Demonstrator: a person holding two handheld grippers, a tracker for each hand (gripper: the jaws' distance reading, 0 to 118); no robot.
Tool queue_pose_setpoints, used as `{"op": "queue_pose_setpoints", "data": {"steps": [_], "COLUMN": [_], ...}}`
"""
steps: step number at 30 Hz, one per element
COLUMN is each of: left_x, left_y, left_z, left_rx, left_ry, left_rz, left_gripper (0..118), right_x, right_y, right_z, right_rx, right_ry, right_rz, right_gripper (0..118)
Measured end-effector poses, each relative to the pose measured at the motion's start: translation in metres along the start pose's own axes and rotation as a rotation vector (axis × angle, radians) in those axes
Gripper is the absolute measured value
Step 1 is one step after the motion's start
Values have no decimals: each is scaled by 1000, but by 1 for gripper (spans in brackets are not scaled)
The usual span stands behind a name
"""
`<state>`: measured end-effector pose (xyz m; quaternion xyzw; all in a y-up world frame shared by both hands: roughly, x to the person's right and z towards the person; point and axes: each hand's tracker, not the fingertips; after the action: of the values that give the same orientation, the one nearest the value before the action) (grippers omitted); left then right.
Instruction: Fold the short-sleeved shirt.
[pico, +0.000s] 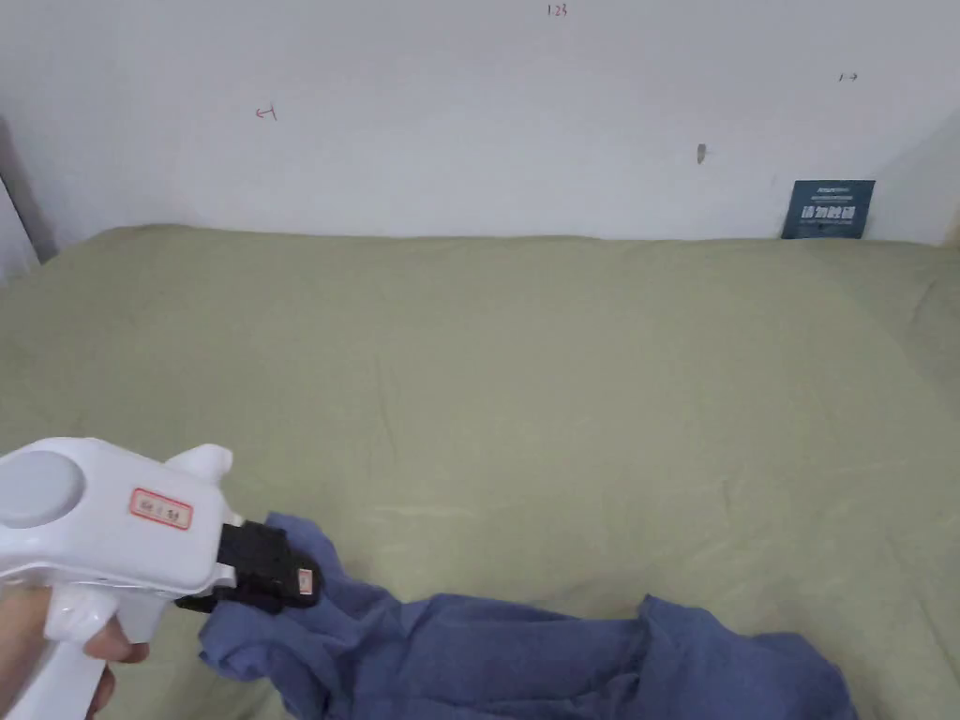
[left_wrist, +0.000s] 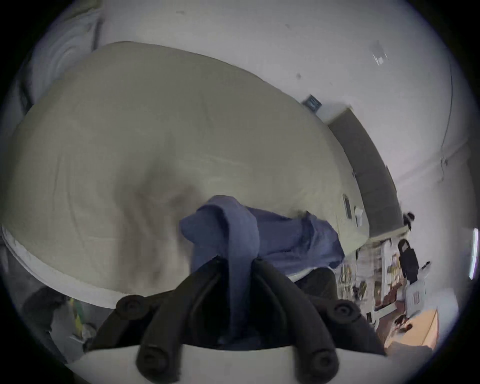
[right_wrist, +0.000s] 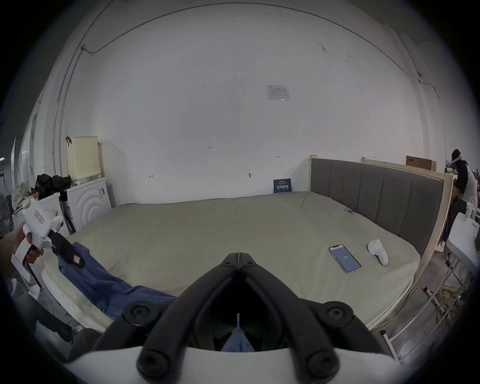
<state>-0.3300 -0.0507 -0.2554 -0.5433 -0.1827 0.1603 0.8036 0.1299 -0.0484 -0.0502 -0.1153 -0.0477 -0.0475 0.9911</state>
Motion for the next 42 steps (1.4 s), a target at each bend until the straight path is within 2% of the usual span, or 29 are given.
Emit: {"op": "queue_pose_setpoints", "data": {"steps": [9,10,11,12,13,17,19,20,21,22,25,28,35,37,40,42], "left_x": [94,103,106,107,109,92,81,70,58,52,25,25,74,78,69,64], "left_y": [-1,-8,-11,-12,-15,-11,-9,-7,-6,-6,-2,-9,-45,-52,-45,-40], "left_z": [-140,-159,-172,-188,-197,-178,-142,-130,-120,-113,-115,-141,-240,-254,-233,-201], "left_rx": [-117,-97,-92,-109,-128,-98,-12,19,36,39,9,-56,-196,-179,-173,-127], "left_ry": [12,23,23,10,-16,-115,-138,-134,-124,-118,-78,-128,-279,-236,-278,-237], "left_rz": [-129,-168,-184,-174,-157,-71,-57,-44,-37,-22,-5,37,-23,-72,-27,-83], "left_gripper": [13,23,53,101,116,113,100,76,13,0,0,0,0,0,0,0], "right_x": [15,17,19,21,23,28,29,28,27,26,21,16,17,18,18,16], "right_y": [-14,-15,-16,-17,-17,-16,-17,-17,-19,-20,-24,-28,-28,-28,-29,-29], "right_z": [6,6,6,7,7,6,2,0,-2,-5,-12,-14,-12,-12,-13,-15], "right_rx": [-39,-45,-51,-55,-59,-66,-73,-75,-80,-84,-101,-116,-137,-143,-151,-153], "right_ry": [-2,-7,-11,-17,-24,-33,-27,-23,-14,-5,14,26,14,6,6,9], "right_rz": [-34,-37,-38,-41,-46,-52,-54,-58,-64,-65,-68,-69,-56,-54,-53,-44], "right_gripper": [0,0,0,0,0,0,0,0,0,0,0,0,0,0,0,0]}}
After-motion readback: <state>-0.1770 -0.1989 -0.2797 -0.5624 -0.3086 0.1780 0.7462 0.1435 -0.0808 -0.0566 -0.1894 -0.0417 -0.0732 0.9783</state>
